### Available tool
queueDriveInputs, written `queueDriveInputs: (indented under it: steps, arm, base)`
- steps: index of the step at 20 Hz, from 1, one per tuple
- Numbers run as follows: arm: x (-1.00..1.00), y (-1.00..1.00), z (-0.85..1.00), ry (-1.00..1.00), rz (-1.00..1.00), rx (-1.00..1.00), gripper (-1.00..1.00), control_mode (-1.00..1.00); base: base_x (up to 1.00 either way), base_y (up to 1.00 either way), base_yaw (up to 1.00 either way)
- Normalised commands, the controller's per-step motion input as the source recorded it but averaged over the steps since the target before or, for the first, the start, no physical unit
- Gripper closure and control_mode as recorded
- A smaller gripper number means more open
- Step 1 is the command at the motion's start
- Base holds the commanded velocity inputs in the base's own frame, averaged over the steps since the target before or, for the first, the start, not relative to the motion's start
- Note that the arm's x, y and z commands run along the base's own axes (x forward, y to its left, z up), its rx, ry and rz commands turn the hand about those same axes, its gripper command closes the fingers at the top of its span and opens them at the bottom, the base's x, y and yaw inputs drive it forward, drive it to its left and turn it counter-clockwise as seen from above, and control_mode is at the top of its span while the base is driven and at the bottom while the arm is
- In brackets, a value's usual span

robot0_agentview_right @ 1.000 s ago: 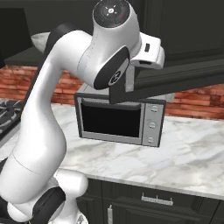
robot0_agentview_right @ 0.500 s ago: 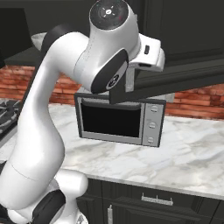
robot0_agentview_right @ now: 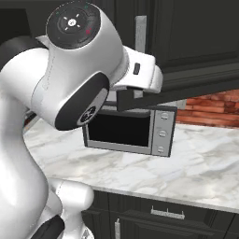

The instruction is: Move the bowls from the cabinet to the plates on the dining table.

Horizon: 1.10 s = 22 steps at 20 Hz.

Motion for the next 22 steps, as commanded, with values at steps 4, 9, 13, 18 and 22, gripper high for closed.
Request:
queueDriveInputs:
  steps: [4,9,13,18,22]
  arm:
    - [-0.80,0.56,0.00,0.00,0.00,0.00,-1.00,-1.00]
    - [-0.79,0.54,0.00,0.00,0.00,0.00,-1.00,-1.00]
    - [-0.05,0.61,0.00,0.00,0.00,0.00,-1.00,-1.00]
    - [0.00,0.61,0.00,0.00,0.00,0.00,-1.00,-1.00]
    - [0.04,0.58,0.00,0.00,0.00,0.00,-1.00,-1.00]
  base:
    - [0.00,0.00,0.00]
    - [0.00,0.00,0.00]
    - [0.00,0.00,0.00]
    - [0.00,0.00,0.00]
    - [0.00,0.00,0.00]
